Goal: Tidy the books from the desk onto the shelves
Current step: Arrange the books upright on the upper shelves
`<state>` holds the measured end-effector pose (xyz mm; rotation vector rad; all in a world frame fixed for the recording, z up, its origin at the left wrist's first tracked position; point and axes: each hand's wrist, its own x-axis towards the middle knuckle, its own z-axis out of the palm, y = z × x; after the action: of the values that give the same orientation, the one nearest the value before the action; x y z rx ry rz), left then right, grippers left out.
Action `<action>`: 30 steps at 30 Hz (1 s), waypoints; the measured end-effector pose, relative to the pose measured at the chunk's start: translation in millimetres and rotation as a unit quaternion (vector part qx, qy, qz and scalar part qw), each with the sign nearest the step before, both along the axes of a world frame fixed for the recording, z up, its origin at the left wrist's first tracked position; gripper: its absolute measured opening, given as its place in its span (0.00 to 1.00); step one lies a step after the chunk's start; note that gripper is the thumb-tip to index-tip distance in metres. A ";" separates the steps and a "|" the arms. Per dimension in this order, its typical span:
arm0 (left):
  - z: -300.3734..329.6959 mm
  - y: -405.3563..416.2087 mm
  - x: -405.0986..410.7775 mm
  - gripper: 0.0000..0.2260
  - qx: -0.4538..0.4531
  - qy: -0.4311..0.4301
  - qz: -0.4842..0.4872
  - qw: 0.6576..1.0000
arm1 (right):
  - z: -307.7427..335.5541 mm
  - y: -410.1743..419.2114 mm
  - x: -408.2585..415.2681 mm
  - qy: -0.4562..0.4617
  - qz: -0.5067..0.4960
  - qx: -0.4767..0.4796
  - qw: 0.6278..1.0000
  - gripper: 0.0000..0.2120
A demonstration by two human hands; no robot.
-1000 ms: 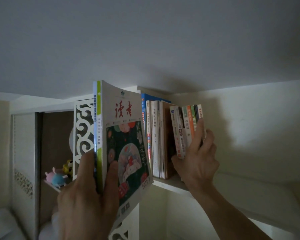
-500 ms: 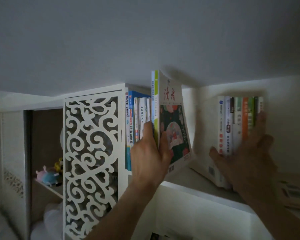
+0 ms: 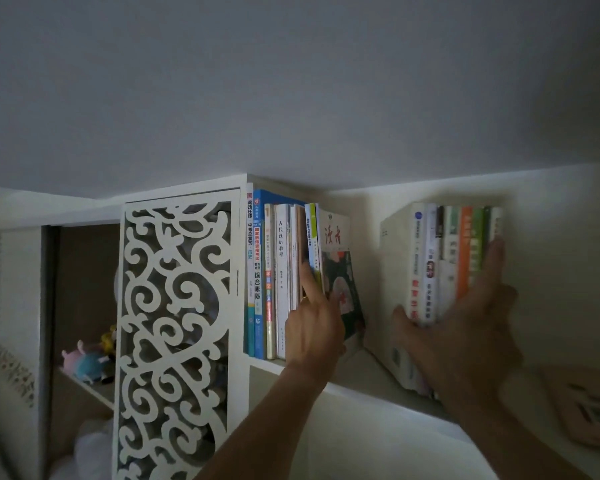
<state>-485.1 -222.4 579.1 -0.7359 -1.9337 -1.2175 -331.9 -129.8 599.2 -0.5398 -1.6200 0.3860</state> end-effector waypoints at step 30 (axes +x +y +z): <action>-18.1 -18.5 76.9 0.28 -0.167 0.277 -0.026 0.946 | -22.5 8.5 53.0 -0.345 0.060 0.087 0.933 0.50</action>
<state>-408.2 -240.9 561.0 -1.1689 -1.6553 -0.6128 -278.8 -121.3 576.7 -0.4655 -2.3498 0.1375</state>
